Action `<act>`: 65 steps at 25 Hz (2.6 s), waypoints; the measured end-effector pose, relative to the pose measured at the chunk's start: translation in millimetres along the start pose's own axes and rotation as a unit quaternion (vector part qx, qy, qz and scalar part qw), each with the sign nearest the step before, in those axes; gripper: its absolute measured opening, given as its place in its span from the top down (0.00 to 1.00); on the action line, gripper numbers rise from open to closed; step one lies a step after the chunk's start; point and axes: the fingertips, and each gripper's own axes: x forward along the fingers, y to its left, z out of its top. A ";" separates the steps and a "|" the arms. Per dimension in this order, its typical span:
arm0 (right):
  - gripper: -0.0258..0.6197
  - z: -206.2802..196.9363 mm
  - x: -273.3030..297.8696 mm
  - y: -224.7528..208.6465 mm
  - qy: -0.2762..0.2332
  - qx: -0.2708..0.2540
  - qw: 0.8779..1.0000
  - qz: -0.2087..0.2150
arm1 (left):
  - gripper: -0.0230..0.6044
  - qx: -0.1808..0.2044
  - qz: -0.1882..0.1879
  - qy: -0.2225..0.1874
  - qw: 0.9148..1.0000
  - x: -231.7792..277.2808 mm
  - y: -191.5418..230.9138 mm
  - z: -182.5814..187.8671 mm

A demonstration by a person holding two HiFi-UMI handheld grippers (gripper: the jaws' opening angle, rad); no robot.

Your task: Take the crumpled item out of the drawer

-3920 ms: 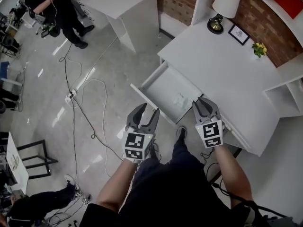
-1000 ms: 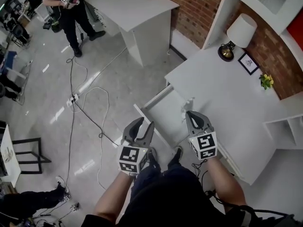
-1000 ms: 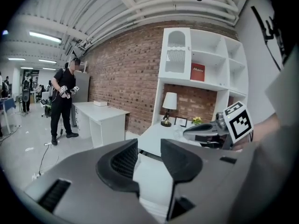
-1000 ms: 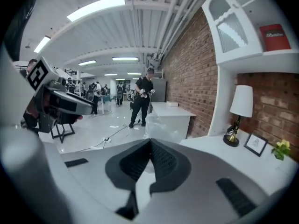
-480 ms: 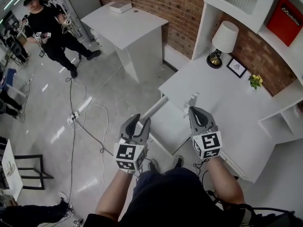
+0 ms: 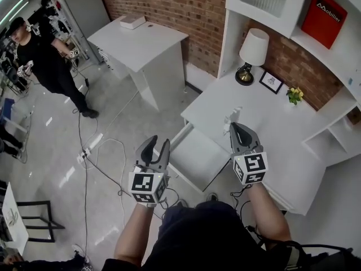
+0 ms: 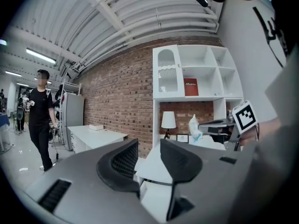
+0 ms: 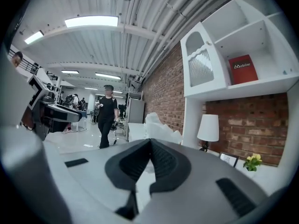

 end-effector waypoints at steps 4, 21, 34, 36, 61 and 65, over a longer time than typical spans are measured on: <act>0.96 -3.9 5.7 -13.0 0.002 0.000 1.000 -0.013 | 0.73 0.000 0.005 -0.002 1.000 6.2 6.9 0.6; 0.96 -137.0 38.6 -99.6 0.118 0.038 0.989 -0.085 | 0.74 0.001 0.013 0.041 0.999 20.7 16.1 -21.0; 0.96 -256.0 49.6 -125.0 0.246 0.025 0.966 -0.081 | 0.74 -0.031 0.030 0.078 0.996 22.4 7.3 -52.6; 0.96 -271.9 47.7 -125.6 0.268 0.026 0.960 -0.081 | 0.74 -0.040 0.029 0.077 0.996 23.5 4.5 -52.7; 0.96 44.1 10.1 -57.7 -0.061 0.047 0.997 -0.029 | 0.74 -0.024 0.089 -0.017 0.996 2.8 50.4 25.9; 0.96 74.3 -2.2 -28.3 -0.087 0.027 0.996 -0.006 | 0.74 -0.011 0.088 -0.051 0.995 -6.0 48.8 55.8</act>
